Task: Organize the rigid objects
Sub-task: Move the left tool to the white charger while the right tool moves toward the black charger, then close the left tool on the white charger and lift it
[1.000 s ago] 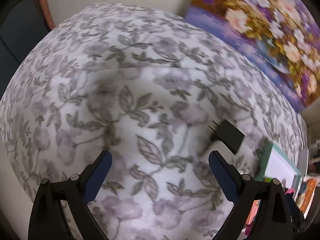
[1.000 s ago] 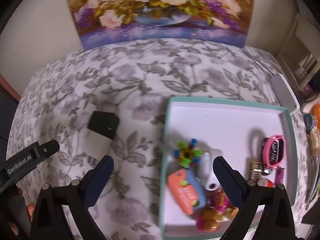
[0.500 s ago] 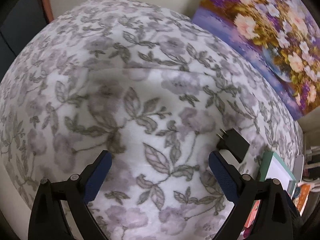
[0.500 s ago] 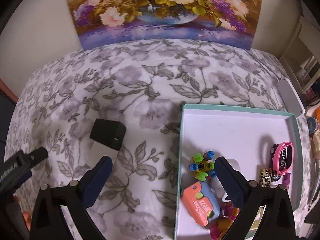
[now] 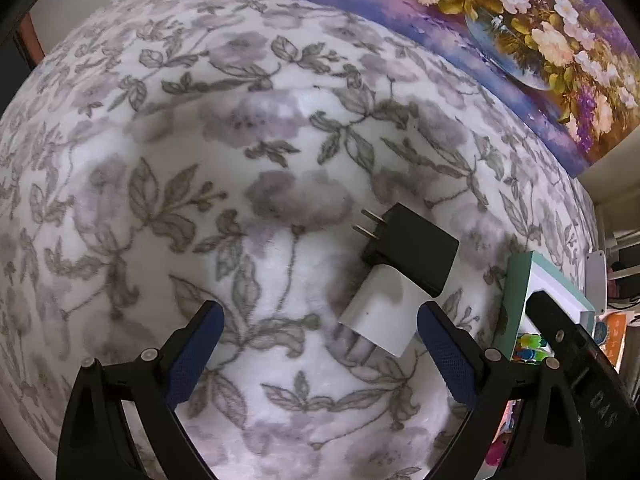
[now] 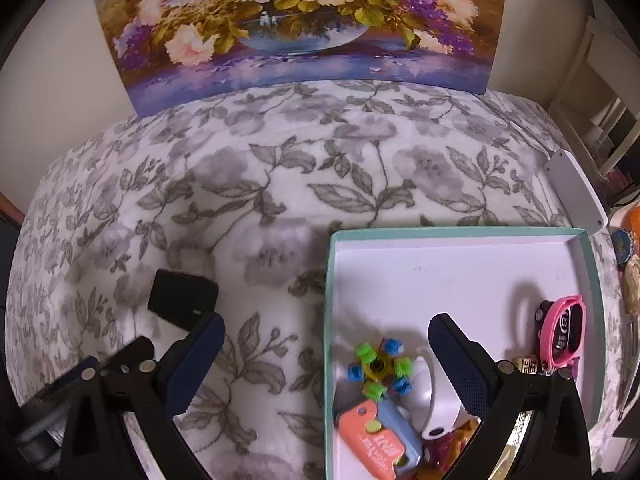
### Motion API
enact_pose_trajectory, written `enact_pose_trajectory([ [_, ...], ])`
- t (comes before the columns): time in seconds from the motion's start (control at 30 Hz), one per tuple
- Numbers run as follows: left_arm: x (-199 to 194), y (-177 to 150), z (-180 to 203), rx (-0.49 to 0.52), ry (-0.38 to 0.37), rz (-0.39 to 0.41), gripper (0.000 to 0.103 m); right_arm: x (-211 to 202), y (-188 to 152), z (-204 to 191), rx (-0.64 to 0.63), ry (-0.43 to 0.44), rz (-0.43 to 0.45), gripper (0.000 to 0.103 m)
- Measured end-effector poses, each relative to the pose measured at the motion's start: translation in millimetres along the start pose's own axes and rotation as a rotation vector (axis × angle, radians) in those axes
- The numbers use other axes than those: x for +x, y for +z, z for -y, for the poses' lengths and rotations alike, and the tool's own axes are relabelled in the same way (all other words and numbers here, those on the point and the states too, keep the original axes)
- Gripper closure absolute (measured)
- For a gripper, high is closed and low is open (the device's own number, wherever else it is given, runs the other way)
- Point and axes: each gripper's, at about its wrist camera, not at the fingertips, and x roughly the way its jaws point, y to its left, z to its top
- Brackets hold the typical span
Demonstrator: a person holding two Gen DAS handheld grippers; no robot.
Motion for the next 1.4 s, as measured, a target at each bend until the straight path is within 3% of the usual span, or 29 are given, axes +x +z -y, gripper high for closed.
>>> enact_pose_trajectory([
  [0.47, 6.5, 8.9, 27.9, 0.076, -0.005, 0.008, 0.006, 6.2, 19.3, 8.5, 0.031, 0.015, 0.029, 0.0],
  [0.77, 13.0, 3.9, 42.2, 0.154, 0.03, 0.011, 0.006, 5.3, 18.1, 21.5, 0.057, 0.004, 0.021, 0.0],
  [0.87, 15.4, 3.6, 48.4, 0.175, 0.022, 0.009, 0.012, 7.1, 17.4, 22.0, 0.059, 0.008, 0.015, 0.0],
  [0.93, 17.7, 3.5, 52.3, 0.185, 0.021, 0.008, 0.021, 7.5, 16.7, 21.1, 0.055, 0.007, 0.013, 0.0],
  [1.13, 25.0, 2.9, 53.4, 0.184, 0.012, -0.012, 0.025, 8.5, 15.5, 18.3, 0.043, 0.006, 0.01, 0.0],
  [1.23, 25.8, 2.0, 53.1, 0.188, 0.007, -0.018, 0.04, 8.7, 15.3, 18.0, 0.04, 0.006, 0.008, 0.0],
  [1.4, 25.8, -2.3, 50.6, 0.204, 0.027, -0.021, 0.049, 9.0, 15.1, 18.0, 0.039, -0.003, 0.006, 0.0],
])
